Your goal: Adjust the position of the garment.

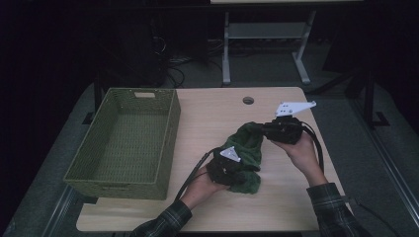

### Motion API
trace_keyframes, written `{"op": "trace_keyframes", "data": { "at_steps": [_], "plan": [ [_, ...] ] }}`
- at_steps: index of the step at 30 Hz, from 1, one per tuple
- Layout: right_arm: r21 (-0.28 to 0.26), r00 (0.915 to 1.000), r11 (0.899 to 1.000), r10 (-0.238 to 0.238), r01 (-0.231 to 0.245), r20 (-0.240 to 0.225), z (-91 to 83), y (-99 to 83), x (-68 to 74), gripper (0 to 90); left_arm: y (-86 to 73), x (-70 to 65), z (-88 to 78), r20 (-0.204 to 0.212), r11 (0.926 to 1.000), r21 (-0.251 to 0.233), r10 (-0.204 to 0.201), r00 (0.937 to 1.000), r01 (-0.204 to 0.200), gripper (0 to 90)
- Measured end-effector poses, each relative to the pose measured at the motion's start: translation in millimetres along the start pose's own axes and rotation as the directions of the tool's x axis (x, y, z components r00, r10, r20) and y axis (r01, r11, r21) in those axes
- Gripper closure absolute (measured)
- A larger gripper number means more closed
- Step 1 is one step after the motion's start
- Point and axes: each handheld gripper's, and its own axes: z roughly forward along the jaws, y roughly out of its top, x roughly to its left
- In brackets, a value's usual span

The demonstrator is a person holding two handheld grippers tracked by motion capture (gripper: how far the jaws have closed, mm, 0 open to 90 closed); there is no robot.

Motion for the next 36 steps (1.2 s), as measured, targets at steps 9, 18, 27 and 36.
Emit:
{"op": "trace_keyframes", "data": {
  "at_steps": [9, 18, 27, 36],
  "plan": [
    [-0.001, 0.9971, 0.999, -0.037, 0.037, -0.066, -9.2, -13.0, 29.6, 86.6, -0.9, 0.7, -1.5, 0.0, 1.0, 0.004, 0.003, 1.0, -0.003, 75.6],
    [0.021, 0.9911, 0.998, -0.063, 0.066, -0.118, -17.6, -31.2, 54.5, 86.5, -3.4, 0.1, -3.8, -0.003, 0.9997, -0.022, -0.014, 0.9999, 0.014, 75.1],
    [0.064, 0.9899, 0.995, -0.061, 0.07, -0.128, -16.1, -51.3, 68.1, 86.5, -5.2, -6.4, -29.7, -0.022, 0.9971, -0.073, -0.022, 0.9995, 0.02, 68.9],
    [0.092, 0.9846, 0.994, -0.048, 0.064, -0.168, -11.6, -62.6, 77.3, 86.4, -17.8, -13.5, -45.1, -0.044, 0.998, -0.059, -0.027, 0.9987, 0.024, 69.0]
  ]
}}
